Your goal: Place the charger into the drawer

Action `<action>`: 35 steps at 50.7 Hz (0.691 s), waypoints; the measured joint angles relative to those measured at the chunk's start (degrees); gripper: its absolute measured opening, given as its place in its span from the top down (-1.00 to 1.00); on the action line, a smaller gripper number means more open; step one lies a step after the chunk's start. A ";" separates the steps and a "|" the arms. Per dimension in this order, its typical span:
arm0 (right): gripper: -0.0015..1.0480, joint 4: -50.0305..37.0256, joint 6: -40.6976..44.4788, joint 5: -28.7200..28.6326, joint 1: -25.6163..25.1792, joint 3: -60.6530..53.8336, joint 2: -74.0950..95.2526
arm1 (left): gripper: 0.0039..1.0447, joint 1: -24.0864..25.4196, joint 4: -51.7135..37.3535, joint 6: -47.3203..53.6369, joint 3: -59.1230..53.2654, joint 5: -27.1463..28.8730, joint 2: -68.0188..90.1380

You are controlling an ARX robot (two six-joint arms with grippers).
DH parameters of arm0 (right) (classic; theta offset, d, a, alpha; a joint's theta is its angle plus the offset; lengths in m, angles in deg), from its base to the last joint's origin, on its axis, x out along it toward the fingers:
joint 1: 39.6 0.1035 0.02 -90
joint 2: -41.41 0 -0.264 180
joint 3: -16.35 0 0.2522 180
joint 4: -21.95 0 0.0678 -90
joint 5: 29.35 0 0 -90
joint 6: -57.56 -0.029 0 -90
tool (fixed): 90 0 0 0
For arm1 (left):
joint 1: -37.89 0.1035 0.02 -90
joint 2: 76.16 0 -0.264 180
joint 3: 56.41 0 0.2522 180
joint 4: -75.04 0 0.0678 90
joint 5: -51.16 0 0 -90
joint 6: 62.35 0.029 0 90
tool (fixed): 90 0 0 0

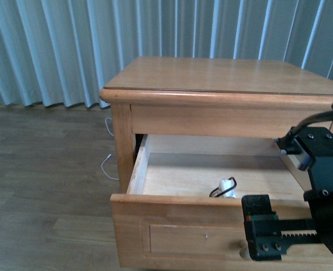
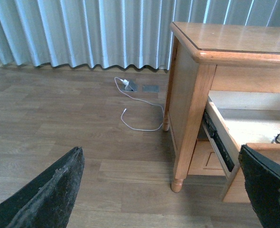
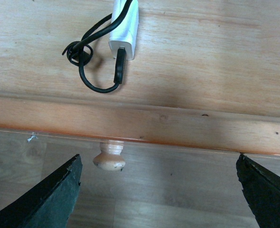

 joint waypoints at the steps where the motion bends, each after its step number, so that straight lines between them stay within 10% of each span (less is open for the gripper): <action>1: -0.85 -0.37 0.28 0.33 -0.13 0.63 0.72 | -0.89 0.00 0.00 0.00 0.00 0.00 0.00; 35: -0.85 -11.04 6.60 5.46 -6.69 23.21 23.34 | -0.89 0.00 0.00 0.00 0.00 0.00 0.00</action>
